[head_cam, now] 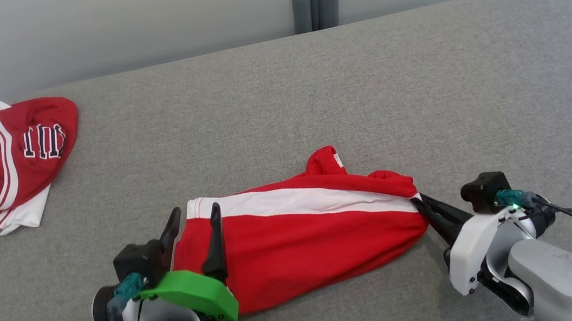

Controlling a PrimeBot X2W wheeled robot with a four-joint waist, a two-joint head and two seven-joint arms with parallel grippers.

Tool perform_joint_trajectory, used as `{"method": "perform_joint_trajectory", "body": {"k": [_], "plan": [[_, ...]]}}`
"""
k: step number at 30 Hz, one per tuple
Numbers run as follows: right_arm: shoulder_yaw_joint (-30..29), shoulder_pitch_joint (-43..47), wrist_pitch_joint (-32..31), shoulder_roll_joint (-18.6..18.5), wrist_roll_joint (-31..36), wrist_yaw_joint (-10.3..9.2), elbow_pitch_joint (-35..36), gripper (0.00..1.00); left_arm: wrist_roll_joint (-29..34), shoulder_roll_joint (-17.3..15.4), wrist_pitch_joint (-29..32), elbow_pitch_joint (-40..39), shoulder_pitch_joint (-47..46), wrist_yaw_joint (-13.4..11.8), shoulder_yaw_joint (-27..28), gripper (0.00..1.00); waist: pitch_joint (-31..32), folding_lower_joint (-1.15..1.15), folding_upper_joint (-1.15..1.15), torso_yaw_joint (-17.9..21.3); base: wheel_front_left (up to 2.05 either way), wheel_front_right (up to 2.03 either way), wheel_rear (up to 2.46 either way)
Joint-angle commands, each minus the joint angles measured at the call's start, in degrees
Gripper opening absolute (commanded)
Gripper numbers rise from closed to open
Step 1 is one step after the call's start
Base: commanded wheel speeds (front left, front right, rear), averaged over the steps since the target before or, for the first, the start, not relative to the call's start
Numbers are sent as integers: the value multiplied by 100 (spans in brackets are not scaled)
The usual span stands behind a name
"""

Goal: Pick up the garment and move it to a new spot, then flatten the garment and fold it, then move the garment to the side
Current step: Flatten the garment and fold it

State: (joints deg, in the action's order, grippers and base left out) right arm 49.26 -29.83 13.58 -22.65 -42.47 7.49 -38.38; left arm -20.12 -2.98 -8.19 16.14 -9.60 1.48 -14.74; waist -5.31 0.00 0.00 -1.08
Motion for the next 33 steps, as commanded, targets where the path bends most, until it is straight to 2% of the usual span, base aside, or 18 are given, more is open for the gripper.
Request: {"method": "perform_joint_trajectory", "body": {"k": [1, 5, 13, 19, 25, 33], "plan": [[-57, 105, 64, 42, 111, 0, -12, 0, -16, -7, 120, 81, -186, 47, -31, 100, 10, 0, 0, 19, 0, 0, 0], [-300, 299, 136, 170, 628, 0, 36, 0, -43, -143, 801, 521, -693, 74, -99, 100, 11, 0, 0, 73, 0, 0, 0], [-694, 542, 157, 335, 1078, 0, 223, 0, -91, -387, 2088, 1232, -1426, 38, -157, 100, -52, 0, 0, 89, 0, 0, 0], [-847, 629, 137, 398, 1276, 0, 346, 0, -282, -341, 2924, 1824, -1892, -53, -136, 100, -139, 0, 0, 73, 0, 0, 0], [-898, 615, 65, 438, 1385, 0, 450, 0, -374, -269, 3090, 2207, -2192, -111, -103, 100, -235, 0, 0, 129, 0, 0, 0], [-924, 649, -9, 469, 1450, 0, 542, 0, -523, -213, 3160, 2662, -2463, -55, -130, 100, -311, 0, 0, 226, 0, 0, 0]]}}
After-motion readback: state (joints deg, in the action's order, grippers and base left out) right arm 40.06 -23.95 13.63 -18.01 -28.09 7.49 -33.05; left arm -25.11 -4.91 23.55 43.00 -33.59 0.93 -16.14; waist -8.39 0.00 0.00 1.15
